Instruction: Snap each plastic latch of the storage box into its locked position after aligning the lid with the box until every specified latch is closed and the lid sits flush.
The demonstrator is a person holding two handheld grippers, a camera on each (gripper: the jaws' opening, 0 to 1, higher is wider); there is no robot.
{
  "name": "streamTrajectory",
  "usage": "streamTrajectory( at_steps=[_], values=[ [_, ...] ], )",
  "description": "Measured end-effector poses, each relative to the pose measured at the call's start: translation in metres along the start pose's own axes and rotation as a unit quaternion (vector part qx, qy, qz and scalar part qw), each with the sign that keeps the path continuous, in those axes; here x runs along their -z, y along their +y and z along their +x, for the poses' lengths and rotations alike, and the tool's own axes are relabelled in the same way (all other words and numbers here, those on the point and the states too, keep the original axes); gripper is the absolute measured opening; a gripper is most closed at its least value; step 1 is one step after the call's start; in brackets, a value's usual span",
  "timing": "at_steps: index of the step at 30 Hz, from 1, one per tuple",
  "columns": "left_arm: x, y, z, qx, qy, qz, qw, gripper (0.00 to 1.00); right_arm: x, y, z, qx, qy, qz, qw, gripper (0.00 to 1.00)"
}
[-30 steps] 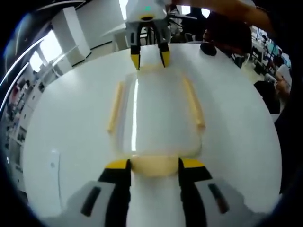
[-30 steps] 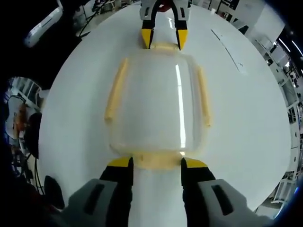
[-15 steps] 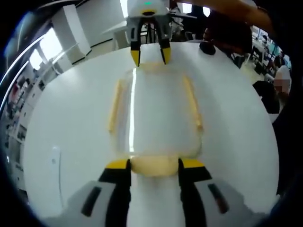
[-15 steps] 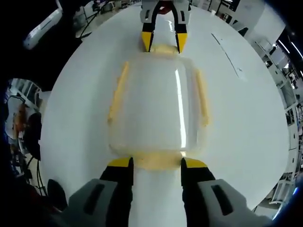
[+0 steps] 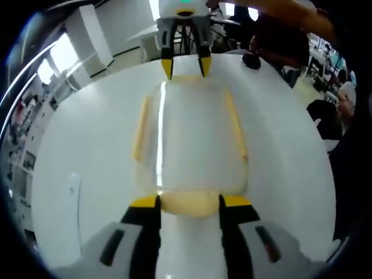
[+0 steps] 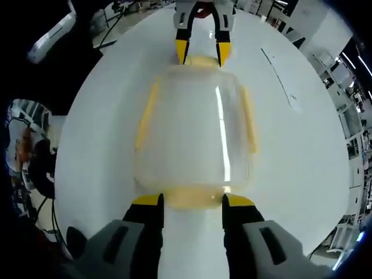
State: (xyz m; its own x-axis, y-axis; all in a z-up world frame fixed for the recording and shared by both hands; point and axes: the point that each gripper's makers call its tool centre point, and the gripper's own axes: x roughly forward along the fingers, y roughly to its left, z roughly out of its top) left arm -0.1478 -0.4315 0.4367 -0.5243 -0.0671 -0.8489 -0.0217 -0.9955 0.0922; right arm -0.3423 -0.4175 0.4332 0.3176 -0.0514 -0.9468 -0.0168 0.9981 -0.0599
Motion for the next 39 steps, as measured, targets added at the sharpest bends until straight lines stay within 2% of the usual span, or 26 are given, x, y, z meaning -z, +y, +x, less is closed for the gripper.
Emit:
streamTrajectory(
  at_steps=[8,15,24,28,39],
  values=[
    [0.011,-0.009,-0.033,-0.012,-0.001,0.0,0.9999,0.39,-0.032,0.005,-0.01,0.006,0.0,-0.007,1.0,0.39],
    [0.028,-0.011,-0.066,-0.024,-0.002,-0.007,0.9997,0.39,-0.07,0.006,-0.017,0.01,0.003,-0.021,0.9997,0.39],
    [0.062,-0.01,-0.114,-0.05,0.0,-0.015,0.9986,0.39,-0.13,0.001,-0.02,0.019,0.008,-0.039,0.999,0.39],
    [0.079,-0.007,-0.134,-0.062,0.005,-0.019,0.9979,0.39,-0.15,-0.002,-0.018,0.022,0.004,-0.041,0.9989,0.39],
    [0.133,-0.012,-0.175,-0.084,0.007,-0.046,0.9954,0.38,-0.21,-0.009,0.003,0.018,-0.002,-0.056,0.9983,0.39]
  ],
)
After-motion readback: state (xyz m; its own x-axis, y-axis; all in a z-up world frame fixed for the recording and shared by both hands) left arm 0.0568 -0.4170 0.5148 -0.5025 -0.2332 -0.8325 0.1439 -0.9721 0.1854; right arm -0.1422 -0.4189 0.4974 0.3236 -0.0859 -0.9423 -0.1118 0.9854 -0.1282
